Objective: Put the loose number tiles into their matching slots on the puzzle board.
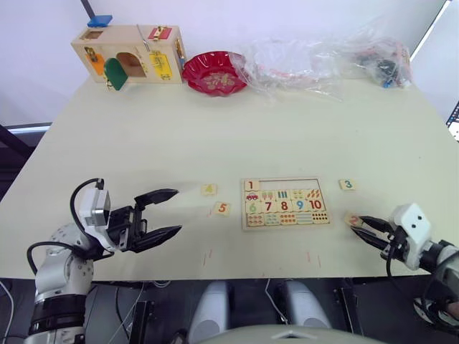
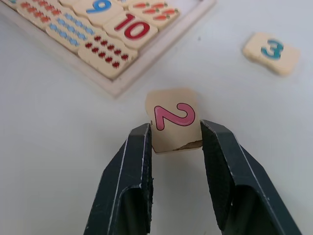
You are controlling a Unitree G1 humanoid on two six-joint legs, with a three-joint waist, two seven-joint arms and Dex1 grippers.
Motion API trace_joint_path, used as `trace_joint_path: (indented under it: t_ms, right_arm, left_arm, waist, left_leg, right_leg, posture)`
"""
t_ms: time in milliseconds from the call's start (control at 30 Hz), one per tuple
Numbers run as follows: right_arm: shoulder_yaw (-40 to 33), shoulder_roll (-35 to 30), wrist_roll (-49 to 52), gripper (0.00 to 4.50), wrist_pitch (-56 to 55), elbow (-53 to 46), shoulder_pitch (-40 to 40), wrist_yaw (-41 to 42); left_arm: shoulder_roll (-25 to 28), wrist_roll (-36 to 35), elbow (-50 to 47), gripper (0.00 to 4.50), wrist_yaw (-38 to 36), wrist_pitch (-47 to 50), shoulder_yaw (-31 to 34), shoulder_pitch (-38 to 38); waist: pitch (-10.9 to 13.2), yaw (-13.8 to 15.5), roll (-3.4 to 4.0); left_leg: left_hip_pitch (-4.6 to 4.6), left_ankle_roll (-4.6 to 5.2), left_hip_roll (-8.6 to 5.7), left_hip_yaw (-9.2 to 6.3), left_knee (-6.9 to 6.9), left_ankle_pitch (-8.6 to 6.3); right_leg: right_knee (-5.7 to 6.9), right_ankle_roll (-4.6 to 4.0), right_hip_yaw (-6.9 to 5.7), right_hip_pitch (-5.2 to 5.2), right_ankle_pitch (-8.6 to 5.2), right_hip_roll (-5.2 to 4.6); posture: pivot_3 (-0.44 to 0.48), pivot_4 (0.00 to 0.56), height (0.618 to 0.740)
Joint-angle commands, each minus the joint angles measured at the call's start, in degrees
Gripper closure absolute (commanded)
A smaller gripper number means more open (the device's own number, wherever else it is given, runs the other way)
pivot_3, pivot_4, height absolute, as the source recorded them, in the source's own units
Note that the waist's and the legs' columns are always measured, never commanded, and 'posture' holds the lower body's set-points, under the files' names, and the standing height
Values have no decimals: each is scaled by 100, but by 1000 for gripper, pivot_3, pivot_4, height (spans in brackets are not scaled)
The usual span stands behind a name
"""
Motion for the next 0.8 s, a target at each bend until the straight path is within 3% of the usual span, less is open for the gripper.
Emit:
trace_joint_path:
  t_ms: [33,133,333,433,600,800]
  right_arm:
    - [-187,-772,448,3613,784,-839,-633,243]
    - [49,-1356,546,3613,1207,-1012,-1249,446]
    - [1667,-2126,301,3613,2148,-534,-3832,933]
    - [2758,-1859,-110,3613,2385,-26,-5358,1306]
    - [4273,-990,-841,3613,2587,1043,-7259,1881]
    - [5277,-184,-1594,3613,2270,2152,-8198,2334]
  left_arm:
    - [81,-185,-127,0,-211,4,109,38]
    - [121,-282,-181,0,-212,2,101,76]
    - [173,-385,-285,0,-213,-89,58,140]
    - [150,-369,-284,0,-211,-95,127,151]
    - [174,-329,-309,0,-99,-171,374,326]
    - [176,-269,-335,0,-28,-295,566,562]
  waist:
    - [10,-21,17]
    - [7,-9,10]
    - [28,-16,13]
    - [43,-9,25]
    - [50,-108,29]
    - [49,-117,27]
  left_leg:
    - [1,0,0,9,1,0]
    - [4,0,1,5,1,0]
    - [1,0,4,5,0,0]
    - [-9,0,2,1,-4,0]
    - [-23,0,-1,-11,-9,0]
    - [-103,-2,-6,-36,4,1]
  right_leg:
    - [2,1,10,-2,1,-1]
    - [2,1,6,-1,0,2]
    - [0,-2,5,-6,1,-2]
    - [-2,-3,-3,-17,1,-11]
    - [-5,-4,-16,-27,1,-16]
    - [5,-6,-41,-92,5,-26]
  posture:
    - [0,150,740]
    - [0,150,740]
    - [0,150,740]
    - [0,150,740]
    - [0,150,740]
    - [0,150,740]
